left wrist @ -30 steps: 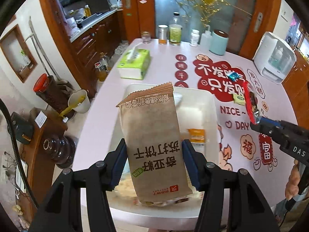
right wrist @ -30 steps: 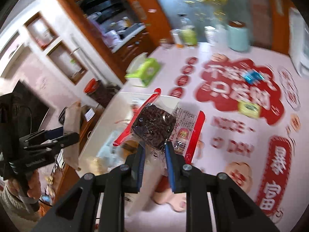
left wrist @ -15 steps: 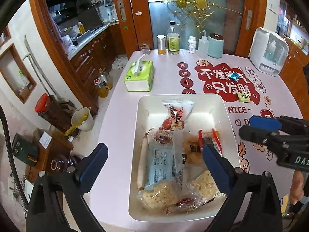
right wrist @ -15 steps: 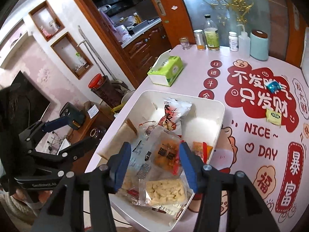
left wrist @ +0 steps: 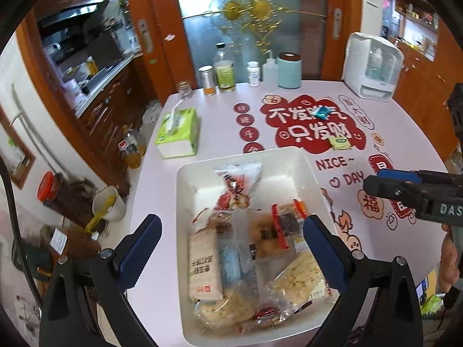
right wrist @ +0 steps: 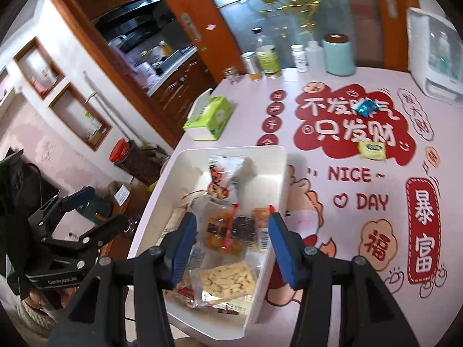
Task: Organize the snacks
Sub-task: 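Move both tools back toward the blue wrapper and green packet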
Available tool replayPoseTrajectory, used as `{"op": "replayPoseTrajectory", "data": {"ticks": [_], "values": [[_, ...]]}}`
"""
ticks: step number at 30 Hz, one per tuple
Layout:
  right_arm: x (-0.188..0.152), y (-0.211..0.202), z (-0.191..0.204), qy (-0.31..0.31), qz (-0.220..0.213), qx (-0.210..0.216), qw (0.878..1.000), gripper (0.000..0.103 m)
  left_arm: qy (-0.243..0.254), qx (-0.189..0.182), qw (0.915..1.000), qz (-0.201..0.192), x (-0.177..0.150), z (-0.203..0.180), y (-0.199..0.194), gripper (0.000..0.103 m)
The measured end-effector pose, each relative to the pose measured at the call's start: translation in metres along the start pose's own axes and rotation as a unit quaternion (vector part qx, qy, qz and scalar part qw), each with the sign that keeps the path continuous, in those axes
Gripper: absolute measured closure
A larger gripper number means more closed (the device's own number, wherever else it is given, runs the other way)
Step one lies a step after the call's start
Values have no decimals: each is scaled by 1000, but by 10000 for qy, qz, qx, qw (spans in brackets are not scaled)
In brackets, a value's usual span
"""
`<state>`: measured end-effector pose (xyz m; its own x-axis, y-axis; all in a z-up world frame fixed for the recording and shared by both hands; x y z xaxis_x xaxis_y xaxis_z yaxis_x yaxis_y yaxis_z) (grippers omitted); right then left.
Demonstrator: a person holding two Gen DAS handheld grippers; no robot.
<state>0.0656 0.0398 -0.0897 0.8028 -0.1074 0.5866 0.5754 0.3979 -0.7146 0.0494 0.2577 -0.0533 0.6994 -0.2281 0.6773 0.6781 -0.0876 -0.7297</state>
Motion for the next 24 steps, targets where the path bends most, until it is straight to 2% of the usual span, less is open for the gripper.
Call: {"op": "replayPoseTrajectory", "data": {"ticks": [4, 9, 14, 18, 20, 23, 24], "values": [[1, -4, -13, 176, -33, -208, 9996, 51, 149, -229, 9996, -71, 6, -11, 1, 5], [-3, -6, -27, 338, -92, -681, 9971, 51, 297, -456, 9984, -140, 21, -17, 1, 5], [-5, -8, -45, 463, -226, -946, 9942, 50, 568, -261, 9973, -374, 54, -28, 0, 5], [3, -14, -67, 527, -408, -1180, 9908, 38, 987, -263, 9927, -639, 95, -47, 1, 5], [11, -15, -76, 493, -494, -1254, 9896, 36, 1261, -265, 9888, -747, 116, -59, 7, 2], [32, -13, -95, 334, -603, -1362, 9883, 32, 1673, -257, 9820, -833, 150, -83, 30, 1], [43, -10, -105, 240, -636, -1401, 9878, 26, 1786, -276, 9800, -832, 163, -91, 43, 1]]}}
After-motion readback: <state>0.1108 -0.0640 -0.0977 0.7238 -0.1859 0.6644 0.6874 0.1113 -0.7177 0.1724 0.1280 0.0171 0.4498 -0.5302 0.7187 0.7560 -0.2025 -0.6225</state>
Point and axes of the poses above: each gripper's, at about its wrist camera, not at the fingertips, and y roughly the way its jaws point, z to its left, x to its top, the point moved 1 cm from there along y, roughly the way its jaws point, and after that the axes turned 4 degrees about -z, right-handed, at the moved point
